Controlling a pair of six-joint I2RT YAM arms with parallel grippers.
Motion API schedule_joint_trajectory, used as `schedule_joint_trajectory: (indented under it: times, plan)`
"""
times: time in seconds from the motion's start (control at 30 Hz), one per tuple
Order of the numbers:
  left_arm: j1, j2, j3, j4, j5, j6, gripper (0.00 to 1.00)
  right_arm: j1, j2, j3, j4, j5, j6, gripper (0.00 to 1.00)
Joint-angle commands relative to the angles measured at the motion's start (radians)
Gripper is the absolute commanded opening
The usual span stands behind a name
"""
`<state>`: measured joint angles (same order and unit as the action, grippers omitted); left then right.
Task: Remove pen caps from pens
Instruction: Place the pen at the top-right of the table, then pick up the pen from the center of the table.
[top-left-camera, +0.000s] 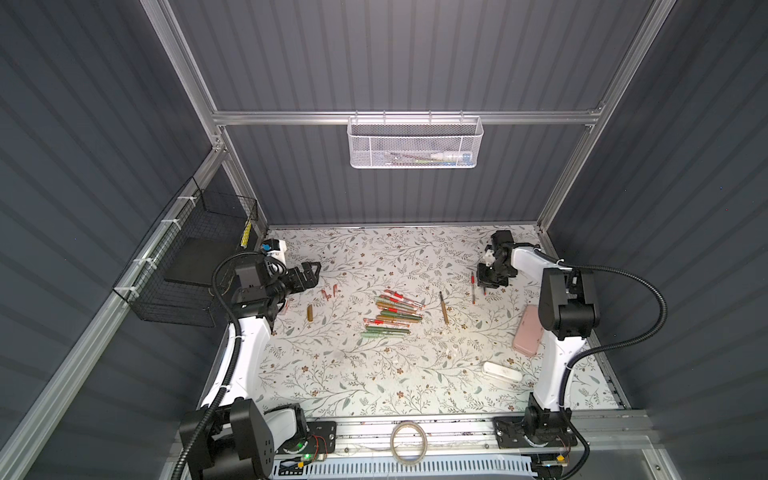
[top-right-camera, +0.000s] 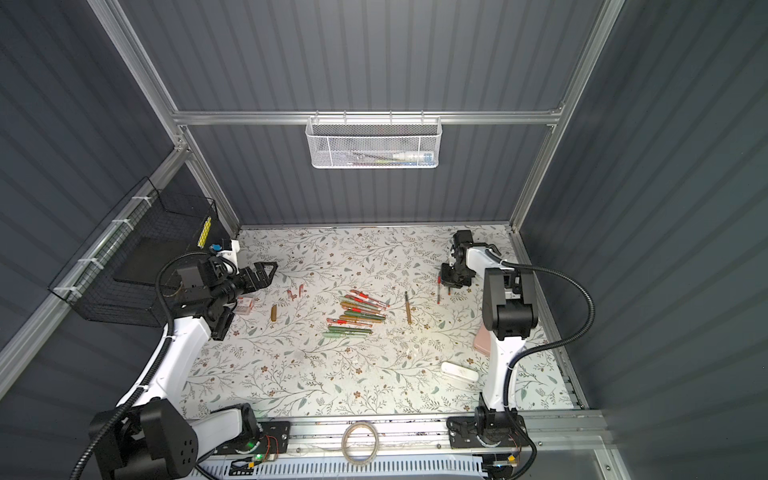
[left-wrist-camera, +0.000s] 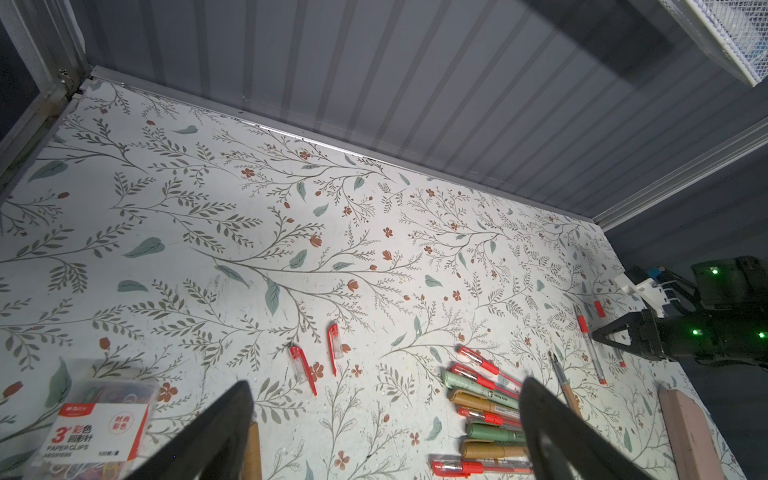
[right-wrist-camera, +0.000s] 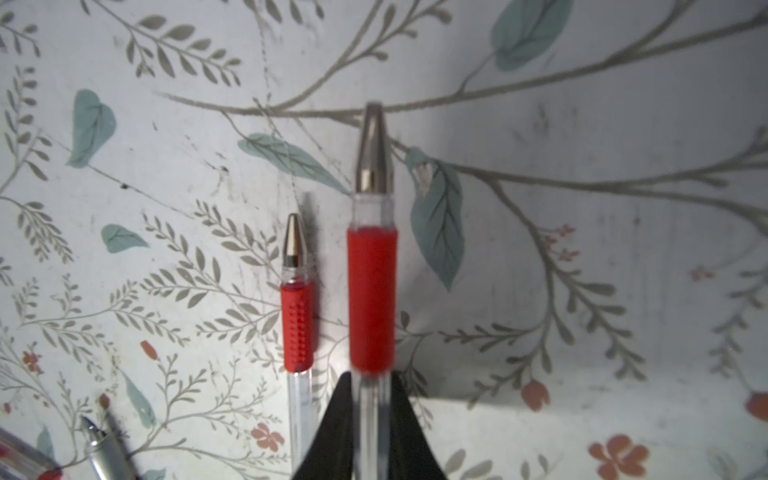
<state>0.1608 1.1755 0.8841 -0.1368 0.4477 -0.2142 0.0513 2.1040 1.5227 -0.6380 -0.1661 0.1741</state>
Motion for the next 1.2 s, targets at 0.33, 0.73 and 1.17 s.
schedule_joint_trajectory:
  times: [0.33,0.73,1.17]
  plan:
    - [0.018,-0.023,-0.011,0.007,0.023,-0.015,1.0,0.021,-0.094,-0.013,-0.04,0.022,-0.001,0.25]
    - [0.036,-0.02,-0.006,0.001,0.032,0.008,1.0,0.222,-0.253,0.06,-0.08,0.023,-0.112,0.41]
    - [0.041,-0.031,-0.003,-0.009,0.033,0.013,1.0,0.465,-0.008,0.296,-0.146,0.062,-0.172,0.47]
